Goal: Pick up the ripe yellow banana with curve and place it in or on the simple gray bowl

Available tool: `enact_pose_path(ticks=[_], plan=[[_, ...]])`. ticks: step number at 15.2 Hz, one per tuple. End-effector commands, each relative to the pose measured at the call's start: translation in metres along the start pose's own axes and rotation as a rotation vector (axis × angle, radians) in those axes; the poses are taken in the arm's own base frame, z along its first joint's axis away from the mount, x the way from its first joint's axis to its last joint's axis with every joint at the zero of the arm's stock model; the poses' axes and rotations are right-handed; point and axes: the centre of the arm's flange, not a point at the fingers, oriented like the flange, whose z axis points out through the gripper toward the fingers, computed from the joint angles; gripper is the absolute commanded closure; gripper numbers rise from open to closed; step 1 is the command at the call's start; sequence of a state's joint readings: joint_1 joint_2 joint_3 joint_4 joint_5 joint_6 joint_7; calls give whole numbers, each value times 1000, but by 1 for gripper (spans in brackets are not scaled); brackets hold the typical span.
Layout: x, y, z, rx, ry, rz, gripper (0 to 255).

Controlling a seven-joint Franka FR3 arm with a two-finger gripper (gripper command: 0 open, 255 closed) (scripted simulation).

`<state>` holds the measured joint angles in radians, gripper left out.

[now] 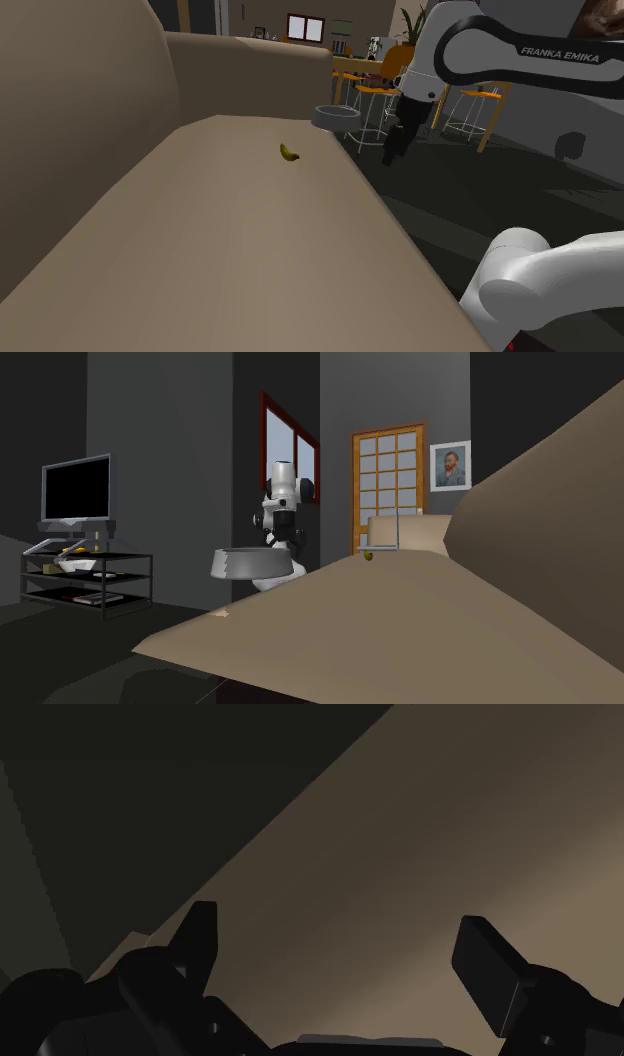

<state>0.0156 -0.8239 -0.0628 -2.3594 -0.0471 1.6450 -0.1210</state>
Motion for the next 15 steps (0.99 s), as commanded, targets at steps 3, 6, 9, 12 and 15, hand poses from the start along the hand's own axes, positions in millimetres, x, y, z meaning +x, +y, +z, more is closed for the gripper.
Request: enact_pose_path(ticks=[3,6,9,12,15], plan=[[12,-24,-5,-8,1,28,0],[30,-60,-12,-19,2,69,0],[51,-95,-18,-31,3,111,0],[72,-130,-25,-43,5,153,0],[95,-163,-31,-54,6,195,0]])
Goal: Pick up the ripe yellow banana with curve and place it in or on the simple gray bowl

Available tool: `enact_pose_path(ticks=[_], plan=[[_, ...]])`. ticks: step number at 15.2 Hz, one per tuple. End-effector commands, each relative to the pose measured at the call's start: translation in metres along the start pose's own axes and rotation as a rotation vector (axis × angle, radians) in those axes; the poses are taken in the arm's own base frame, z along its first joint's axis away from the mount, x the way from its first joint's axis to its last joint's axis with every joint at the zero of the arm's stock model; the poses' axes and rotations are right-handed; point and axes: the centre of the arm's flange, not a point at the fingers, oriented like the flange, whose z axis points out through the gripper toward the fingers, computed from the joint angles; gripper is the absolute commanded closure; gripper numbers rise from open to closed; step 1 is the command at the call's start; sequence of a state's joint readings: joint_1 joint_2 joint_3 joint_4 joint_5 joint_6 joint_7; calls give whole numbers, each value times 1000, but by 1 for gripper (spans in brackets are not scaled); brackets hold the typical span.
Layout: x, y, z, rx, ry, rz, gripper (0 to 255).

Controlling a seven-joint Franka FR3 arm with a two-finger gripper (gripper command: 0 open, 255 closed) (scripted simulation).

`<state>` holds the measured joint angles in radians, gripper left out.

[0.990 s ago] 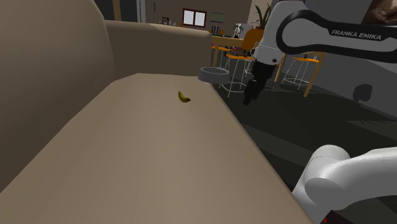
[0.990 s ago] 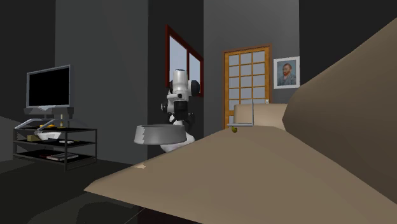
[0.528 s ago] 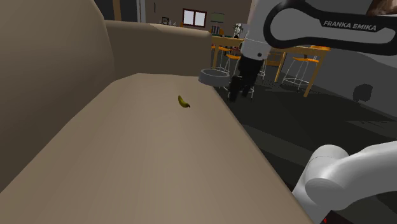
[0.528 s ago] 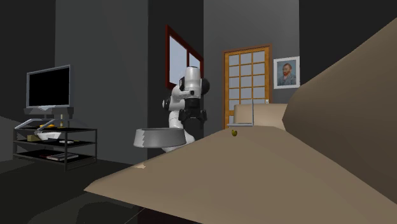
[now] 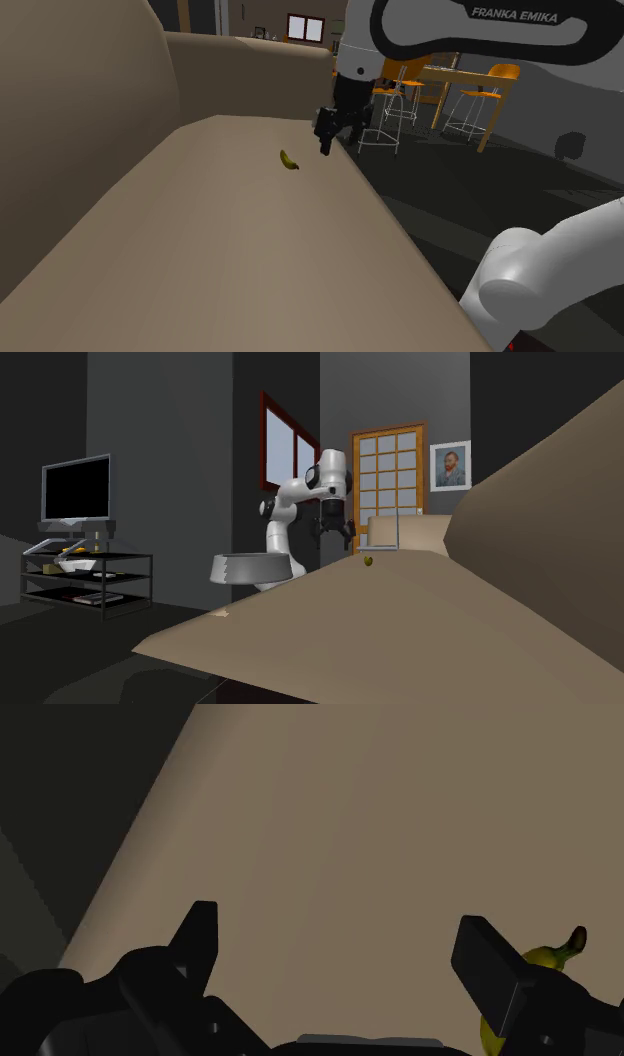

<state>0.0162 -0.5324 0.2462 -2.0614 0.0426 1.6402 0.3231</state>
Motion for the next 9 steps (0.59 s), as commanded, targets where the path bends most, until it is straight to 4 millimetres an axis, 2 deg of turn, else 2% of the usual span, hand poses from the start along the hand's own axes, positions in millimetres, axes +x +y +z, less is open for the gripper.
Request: enact_pose_path(ticks=[1,7,8,9], plan=[[11,-27,-7,-6,1,30,0],[50,-98,-20,-29,3,114,0],[56,-107,-22,-32,3,125,0],[56,-107,-17,-32,3,125,0]])
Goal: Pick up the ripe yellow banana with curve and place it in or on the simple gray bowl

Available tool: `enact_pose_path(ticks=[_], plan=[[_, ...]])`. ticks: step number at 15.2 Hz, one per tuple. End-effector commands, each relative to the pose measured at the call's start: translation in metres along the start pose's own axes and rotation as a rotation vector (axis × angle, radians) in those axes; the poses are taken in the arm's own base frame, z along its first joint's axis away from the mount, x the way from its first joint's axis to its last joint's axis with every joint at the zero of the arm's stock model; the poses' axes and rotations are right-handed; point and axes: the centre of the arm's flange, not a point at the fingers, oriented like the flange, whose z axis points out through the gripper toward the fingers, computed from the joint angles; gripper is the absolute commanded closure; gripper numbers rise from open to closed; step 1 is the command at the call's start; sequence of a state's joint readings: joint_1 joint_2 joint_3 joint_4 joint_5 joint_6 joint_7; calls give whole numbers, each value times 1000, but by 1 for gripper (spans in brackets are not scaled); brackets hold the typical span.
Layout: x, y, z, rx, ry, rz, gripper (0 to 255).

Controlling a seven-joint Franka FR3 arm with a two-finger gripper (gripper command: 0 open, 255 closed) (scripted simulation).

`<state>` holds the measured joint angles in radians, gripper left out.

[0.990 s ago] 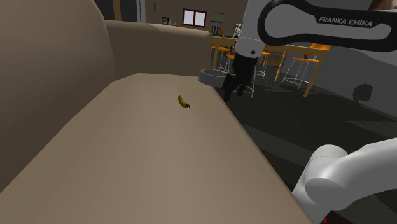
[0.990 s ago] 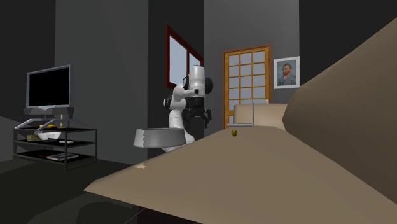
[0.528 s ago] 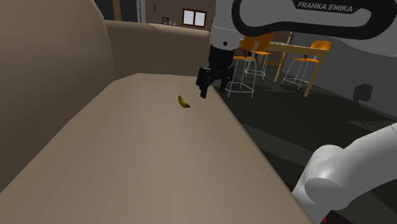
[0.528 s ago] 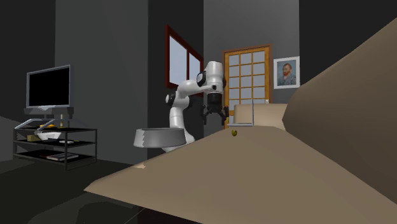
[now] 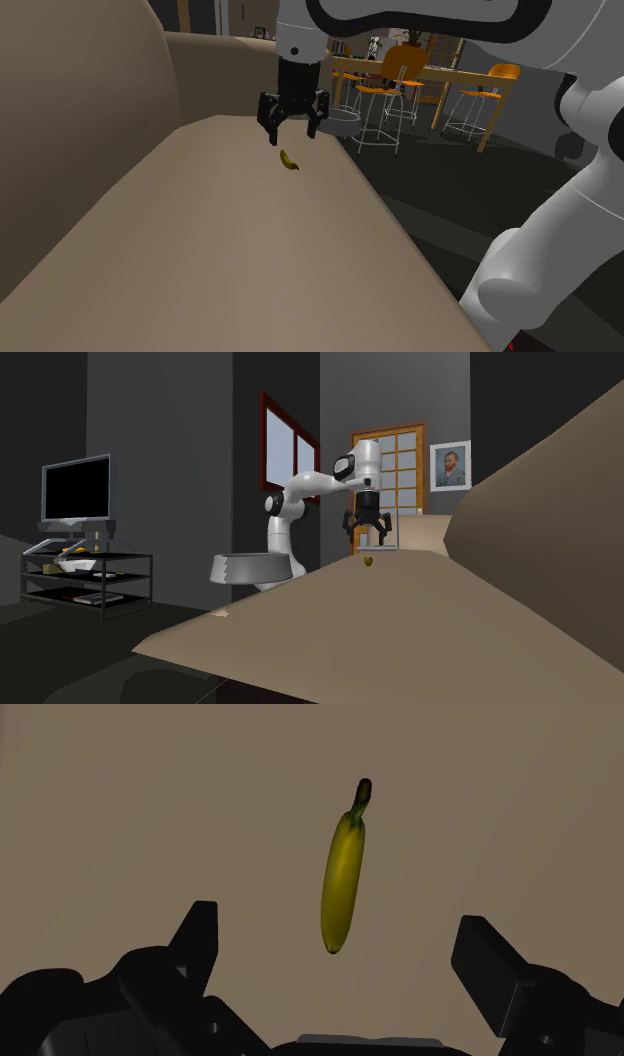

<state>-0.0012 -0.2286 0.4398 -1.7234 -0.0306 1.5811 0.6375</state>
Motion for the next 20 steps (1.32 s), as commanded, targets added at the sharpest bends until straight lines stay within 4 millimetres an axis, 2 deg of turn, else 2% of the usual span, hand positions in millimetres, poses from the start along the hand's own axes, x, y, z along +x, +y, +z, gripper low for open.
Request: enact_pose_path(ticks=[1,7,14,15,20], plan=[[3,-6,6,-1,0,9,0],[3,-6,36,-1,0,9,0],[3,-6,36,-1,0,9,0],[3,-6,36,-1,0,9,255],[3,-6,36,-1,0,9,255]])
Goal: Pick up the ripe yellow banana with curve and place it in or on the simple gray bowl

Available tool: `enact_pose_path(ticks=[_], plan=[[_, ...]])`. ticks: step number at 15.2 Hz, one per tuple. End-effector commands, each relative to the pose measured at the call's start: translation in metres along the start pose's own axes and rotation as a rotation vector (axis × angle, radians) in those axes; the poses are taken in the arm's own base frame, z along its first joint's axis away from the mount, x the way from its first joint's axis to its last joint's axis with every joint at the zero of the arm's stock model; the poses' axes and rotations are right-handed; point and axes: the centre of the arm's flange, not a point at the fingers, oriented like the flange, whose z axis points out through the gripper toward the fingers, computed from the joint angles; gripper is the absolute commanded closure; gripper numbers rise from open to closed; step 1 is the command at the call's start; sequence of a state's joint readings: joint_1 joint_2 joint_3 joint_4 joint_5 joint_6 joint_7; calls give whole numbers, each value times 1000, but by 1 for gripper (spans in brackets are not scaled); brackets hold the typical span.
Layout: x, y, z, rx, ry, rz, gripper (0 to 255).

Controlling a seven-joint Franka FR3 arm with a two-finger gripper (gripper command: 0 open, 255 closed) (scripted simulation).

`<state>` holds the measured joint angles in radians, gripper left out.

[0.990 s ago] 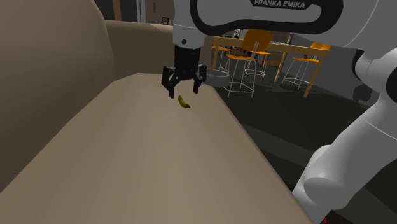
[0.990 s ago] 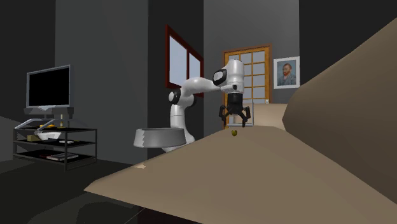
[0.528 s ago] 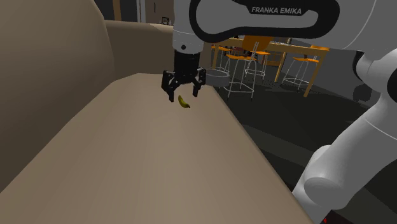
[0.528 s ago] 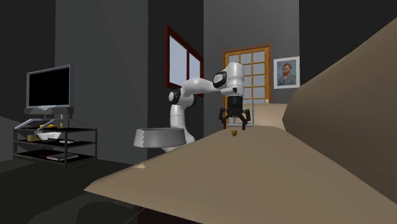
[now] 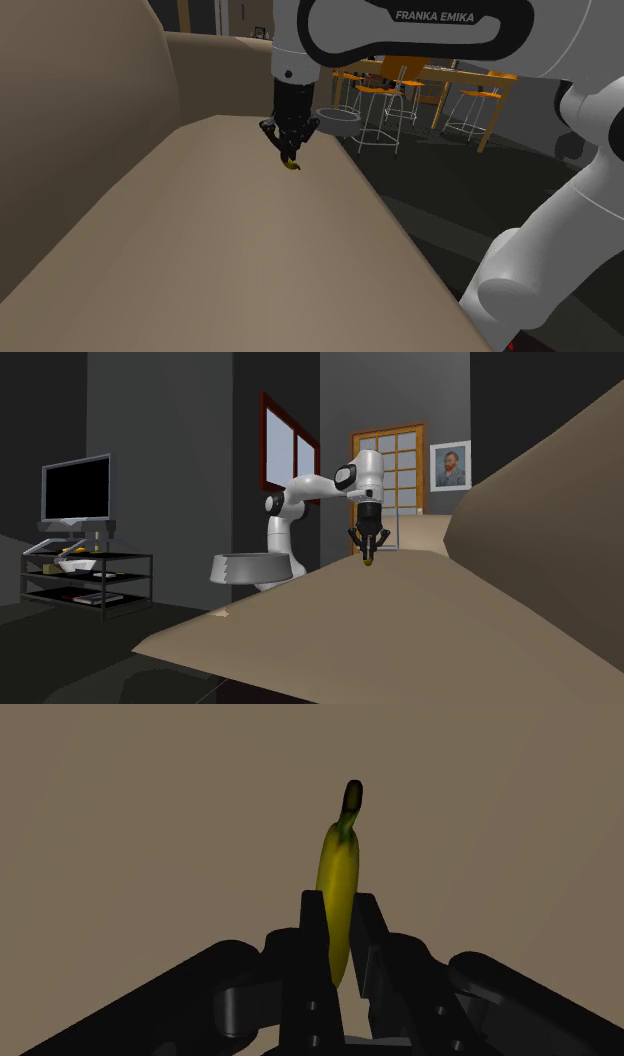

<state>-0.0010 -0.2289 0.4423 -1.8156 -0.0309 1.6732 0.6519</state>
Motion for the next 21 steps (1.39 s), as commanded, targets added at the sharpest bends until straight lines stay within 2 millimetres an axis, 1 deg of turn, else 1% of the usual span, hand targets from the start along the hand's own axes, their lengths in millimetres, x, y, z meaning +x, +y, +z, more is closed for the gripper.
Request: enact_pose_path(ticks=[1,4,21], plan=[[0,0,0,0,-1,0,255],[0,0,0,0,-1,0,255],[12,6,-88,0,-1,0,255]])
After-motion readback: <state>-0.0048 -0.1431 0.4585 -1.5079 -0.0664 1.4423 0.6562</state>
